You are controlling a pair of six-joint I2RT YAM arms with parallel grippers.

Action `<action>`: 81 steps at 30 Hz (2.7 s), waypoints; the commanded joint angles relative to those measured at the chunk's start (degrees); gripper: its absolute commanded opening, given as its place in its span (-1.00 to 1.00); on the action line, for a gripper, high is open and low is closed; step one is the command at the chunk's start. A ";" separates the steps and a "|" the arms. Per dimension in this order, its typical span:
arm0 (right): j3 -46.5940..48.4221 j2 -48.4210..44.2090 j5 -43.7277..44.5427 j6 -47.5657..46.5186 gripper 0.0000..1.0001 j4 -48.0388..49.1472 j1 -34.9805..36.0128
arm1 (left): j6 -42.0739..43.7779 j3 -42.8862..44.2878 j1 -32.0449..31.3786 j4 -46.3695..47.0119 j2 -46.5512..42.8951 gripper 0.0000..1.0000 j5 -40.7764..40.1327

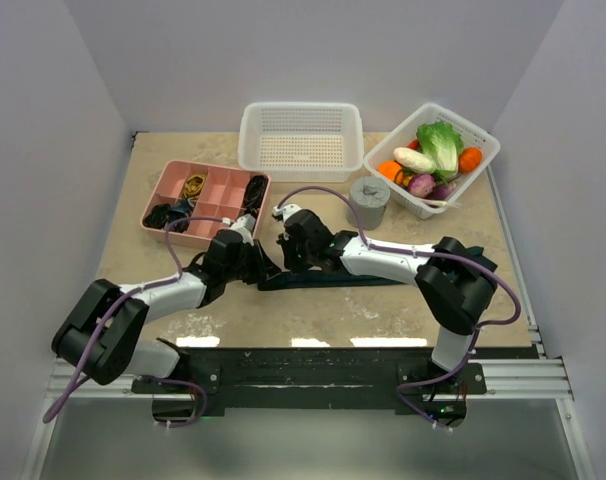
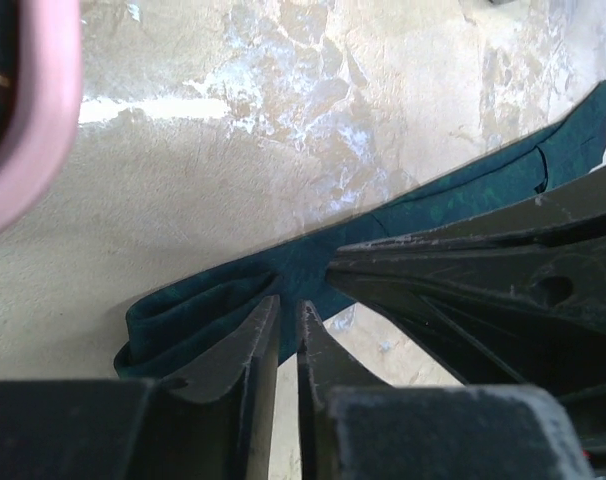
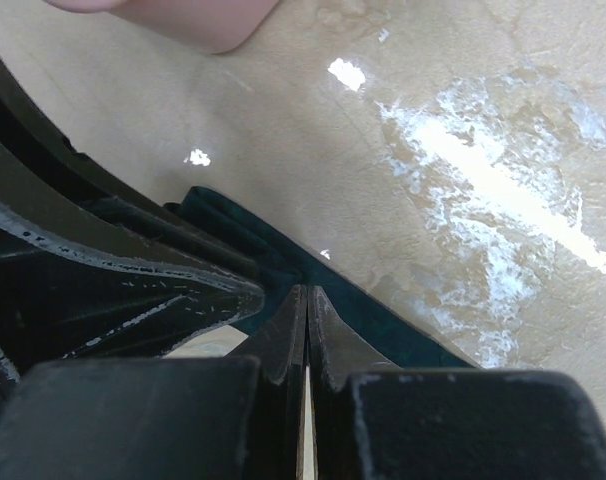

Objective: Roll the ties
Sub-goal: Roll the tie at the center of the board.

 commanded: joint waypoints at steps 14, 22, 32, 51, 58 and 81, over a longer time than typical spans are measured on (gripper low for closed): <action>-1.57 -1.29 -4.09 -0.85 -1.00 4.67 -0.02 | 5.74 5.40 1.37 -14.91 -9.32 0.12 -8.20; -1.92 -0.50 -4.52 -0.59 -1.00 6.07 -0.02 | 7.07 0.93 7.43 -14.57 -12.40 0.53 -3.30; -2.89 0.11 -4.79 -0.68 -1.00 6.78 -0.02 | 4.43 -7.51 11.22 -3.15 -12.14 0.51 6.21; -2.98 6.36 -3.12 0.03 -1.00 7.48 -0.02 | 1.09 -11.65 11.30 9.51 -0.81 0.24 9.28; -2.89 6.80 -2.59 0.03 -1.00 7.13 -0.02 | -0.67 -12.79 11.30 14.09 2.18 -0.03 11.13; -0.17 2.84 -3.30 -0.59 -1.00 4.67 -0.02 | 9.34 -2.87 11.30 -3.04 -0.01 -1.00 6.04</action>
